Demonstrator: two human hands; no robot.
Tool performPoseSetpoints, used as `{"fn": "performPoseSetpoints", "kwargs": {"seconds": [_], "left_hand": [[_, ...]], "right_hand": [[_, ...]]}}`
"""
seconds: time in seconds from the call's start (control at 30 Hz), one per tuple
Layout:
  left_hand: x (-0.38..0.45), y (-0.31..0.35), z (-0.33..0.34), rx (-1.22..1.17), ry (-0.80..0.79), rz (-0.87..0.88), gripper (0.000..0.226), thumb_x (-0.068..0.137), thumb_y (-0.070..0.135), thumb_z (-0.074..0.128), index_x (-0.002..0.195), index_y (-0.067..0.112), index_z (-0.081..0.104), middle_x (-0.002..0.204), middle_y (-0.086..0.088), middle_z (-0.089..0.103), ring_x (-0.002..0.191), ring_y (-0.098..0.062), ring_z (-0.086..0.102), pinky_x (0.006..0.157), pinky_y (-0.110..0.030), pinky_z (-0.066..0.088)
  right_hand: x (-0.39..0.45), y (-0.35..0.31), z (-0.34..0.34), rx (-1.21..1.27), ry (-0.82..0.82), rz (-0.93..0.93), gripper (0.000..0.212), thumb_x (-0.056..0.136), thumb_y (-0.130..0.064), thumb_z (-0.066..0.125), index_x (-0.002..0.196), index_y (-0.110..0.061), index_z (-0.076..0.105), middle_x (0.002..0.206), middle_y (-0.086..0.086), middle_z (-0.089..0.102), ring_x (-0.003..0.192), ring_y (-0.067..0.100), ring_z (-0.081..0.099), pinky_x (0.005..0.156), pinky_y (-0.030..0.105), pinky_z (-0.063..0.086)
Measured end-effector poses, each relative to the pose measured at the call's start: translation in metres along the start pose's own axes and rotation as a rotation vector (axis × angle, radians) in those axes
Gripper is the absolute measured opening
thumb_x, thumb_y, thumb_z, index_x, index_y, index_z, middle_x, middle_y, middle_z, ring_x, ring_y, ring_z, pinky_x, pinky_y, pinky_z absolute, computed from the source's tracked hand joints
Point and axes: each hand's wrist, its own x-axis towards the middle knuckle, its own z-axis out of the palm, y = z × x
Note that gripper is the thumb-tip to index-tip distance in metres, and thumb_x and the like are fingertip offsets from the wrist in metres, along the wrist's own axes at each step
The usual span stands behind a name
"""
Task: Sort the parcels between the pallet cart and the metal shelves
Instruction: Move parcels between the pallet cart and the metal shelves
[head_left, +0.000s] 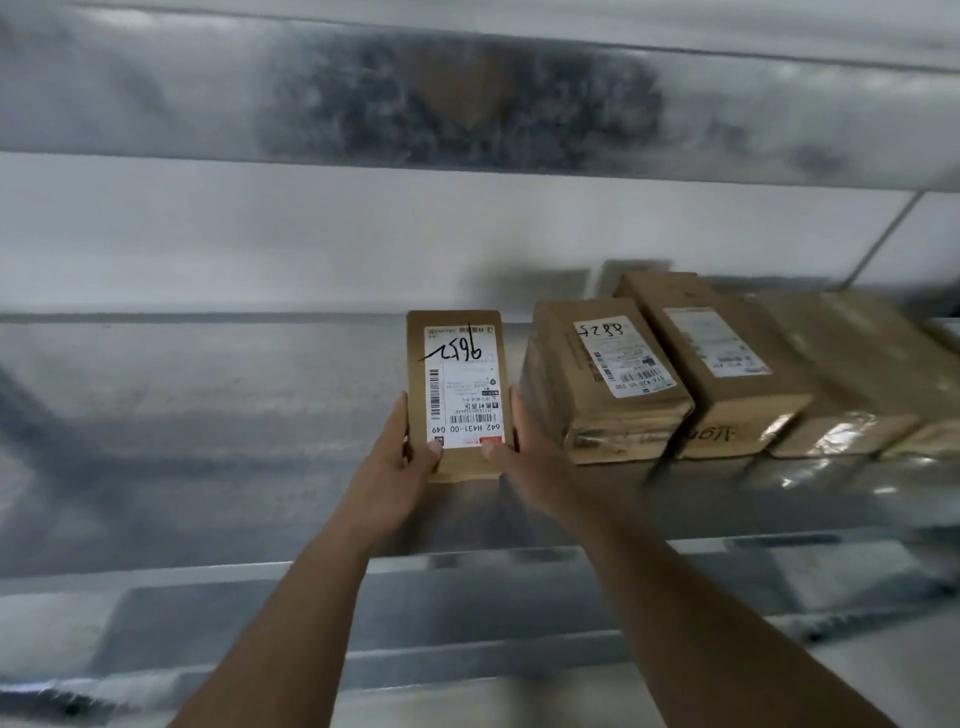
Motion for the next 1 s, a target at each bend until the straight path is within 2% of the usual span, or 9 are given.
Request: {"fn": "performPoseSetpoints", "kwargs": {"seconds": [0.13, 0.27, 0.37, 0.43, 0.5, 0.6, 0.7, 0.83, 1.0], "left_hand": [[-0.017, 0.006, 0.002, 0.021, 0.026, 0.09, 0.061, 0.095, 0.017, 0.05, 0.132, 0.055, 0.019, 0.13, 0.02, 0.05, 0.12, -0.009, 0.049, 0.1, -0.034, 0.042], [-0.037, 0.01, 0.01, 0.001, 0.058, 0.139, 0.063, 0.095, 0.021, 0.05, 0.141, 0.05, 0.019, 0.135, 0.02, 0.048, 0.12, -0.001, 0.048, 0.098, -0.031, 0.044], [-0.058, 0.016, 0.017, -0.034, 0.031, 0.205, 0.067, 0.094, 0.022, 0.053, 0.142, 0.052, 0.017, 0.128, 0.034, 0.049, 0.115, 0.01, 0.048, 0.09, -0.023, 0.048], [-0.071, 0.023, 0.026, -0.038, 0.009, 0.237, 0.07, 0.093, 0.019, 0.054, 0.142, 0.053, 0.016, 0.126, 0.036, 0.049, 0.115, 0.01, 0.049, 0.084, -0.016, 0.05], [-0.084, 0.032, 0.04, -0.049, -0.017, 0.257, 0.072, 0.094, 0.015, 0.053, 0.143, 0.051, 0.016, 0.129, 0.031, 0.05, 0.115, 0.008, 0.05, 0.085, -0.016, 0.051], [-0.107, 0.054, 0.071, -0.027, -0.077, 0.297, 0.072, 0.094, 0.02, 0.053, 0.143, 0.053, 0.012, 0.133, 0.029, 0.047, 0.118, 0.008, 0.047, 0.086, -0.013, 0.048], [-0.123, 0.072, 0.097, -0.028, -0.135, 0.342, 0.071, 0.095, 0.019, 0.053, 0.142, 0.055, 0.013, 0.13, 0.033, 0.047, 0.119, 0.006, 0.048, 0.086, -0.015, 0.049], [-0.148, 0.095, 0.147, -0.023, -0.199, 0.363, 0.076, 0.093, 0.014, 0.053, 0.141, 0.057, 0.012, 0.132, 0.031, 0.046, 0.12, 0.004, 0.047, 0.094, -0.029, 0.048], [-0.181, 0.119, 0.208, 0.008, -0.295, 0.405, 0.075, 0.094, 0.023, 0.052, 0.134, 0.067, 0.007, 0.127, 0.042, 0.043, 0.116, 0.016, 0.044, 0.085, -0.011, 0.041]], "right_hand": [[-0.021, -0.002, 0.003, 0.033, 0.01, -0.061, 0.07, 0.098, -0.019, 0.048, 0.152, -0.027, 0.003, 0.147, -0.005, 0.042, 0.127, 0.004, 0.043, 0.087, 0.008, 0.036], [-0.049, -0.009, -0.003, 0.078, 0.034, -0.112, 0.07, 0.098, -0.014, 0.047, 0.152, -0.026, 0.003, 0.149, -0.003, 0.041, 0.132, 0.01, 0.043, 0.101, 0.021, 0.039], [-0.077, -0.01, -0.015, 0.08, 0.041, -0.146, 0.077, 0.098, -0.015, 0.046, 0.152, -0.026, -0.008, 0.151, -0.003, 0.036, 0.131, 0.007, 0.042, 0.106, 0.028, 0.038], [-0.098, -0.007, -0.024, 0.071, 0.058, -0.162, 0.079, 0.098, -0.016, 0.045, 0.151, -0.028, -0.012, 0.152, -0.005, 0.035, 0.132, 0.007, 0.04, 0.109, 0.032, 0.036], [-0.123, -0.002, -0.037, 0.068, 0.088, -0.177, 0.079, 0.098, -0.016, 0.045, 0.151, -0.027, -0.012, 0.153, -0.005, 0.034, 0.135, 0.01, 0.038, 0.113, 0.039, 0.032], [-0.164, 0.009, -0.06, 0.067, 0.164, -0.196, 0.077, 0.099, -0.014, 0.045, 0.152, -0.027, -0.009, 0.152, -0.005, 0.035, 0.134, 0.009, 0.039, 0.112, 0.041, 0.035], [-0.195, 0.022, -0.08, 0.06, 0.232, -0.177, 0.075, 0.099, -0.016, 0.045, 0.152, -0.028, -0.006, 0.151, -0.008, 0.037, 0.133, 0.006, 0.041, 0.11, 0.031, 0.035], [-0.246, 0.044, -0.112, 0.018, 0.354, -0.131, 0.076, 0.098, -0.02, 0.046, 0.152, -0.03, -0.006, 0.147, -0.01, 0.042, 0.127, 0.002, 0.044, 0.096, 0.011, 0.034], [-0.312, 0.074, -0.148, 0.025, 0.481, -0.117, 0.073, 0.097, -0.018, 0.047, 0.152, -0.03, 0.0, 0.144, -0.01, 0.047, 0.125, 0.003, 0.047, 0.106, 0.029, 0.038]]}}
